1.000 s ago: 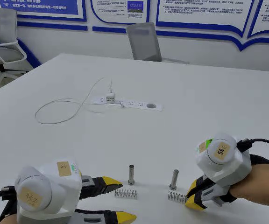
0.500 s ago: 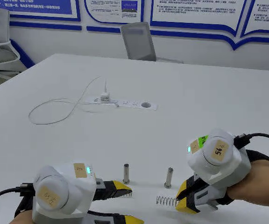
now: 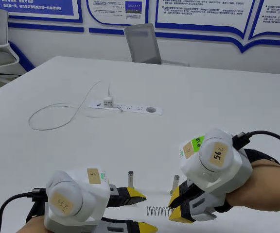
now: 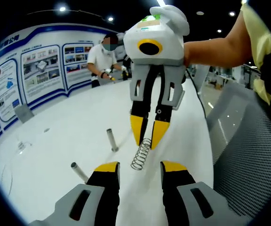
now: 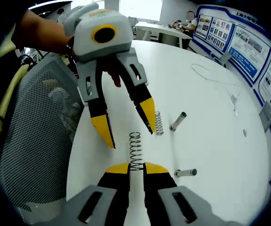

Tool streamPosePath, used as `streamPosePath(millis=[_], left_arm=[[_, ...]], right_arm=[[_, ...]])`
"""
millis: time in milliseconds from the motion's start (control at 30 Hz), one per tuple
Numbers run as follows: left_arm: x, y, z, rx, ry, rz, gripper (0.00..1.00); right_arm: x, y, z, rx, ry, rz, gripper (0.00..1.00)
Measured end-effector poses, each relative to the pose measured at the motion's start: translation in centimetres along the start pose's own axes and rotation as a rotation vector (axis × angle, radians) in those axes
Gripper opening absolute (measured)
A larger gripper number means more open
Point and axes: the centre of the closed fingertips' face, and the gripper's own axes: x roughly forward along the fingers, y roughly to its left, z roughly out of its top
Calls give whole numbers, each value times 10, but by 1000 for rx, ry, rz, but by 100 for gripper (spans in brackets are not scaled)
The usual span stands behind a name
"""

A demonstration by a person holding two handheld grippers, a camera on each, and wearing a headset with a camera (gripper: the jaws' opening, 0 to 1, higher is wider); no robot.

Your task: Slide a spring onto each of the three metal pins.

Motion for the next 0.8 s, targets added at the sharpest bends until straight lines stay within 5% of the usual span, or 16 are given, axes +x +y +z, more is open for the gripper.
streamPosePath(millis=[533, 800], left_arm=[[2, -6, 1, 63, 13, -27, 14], [1, -7, -2, 85, 28, -25, 12]], right_arm=[[-1, 6, 4, -41, 9, 16, 12], [-7, 8, 9, -46, -7, 13, 11]])
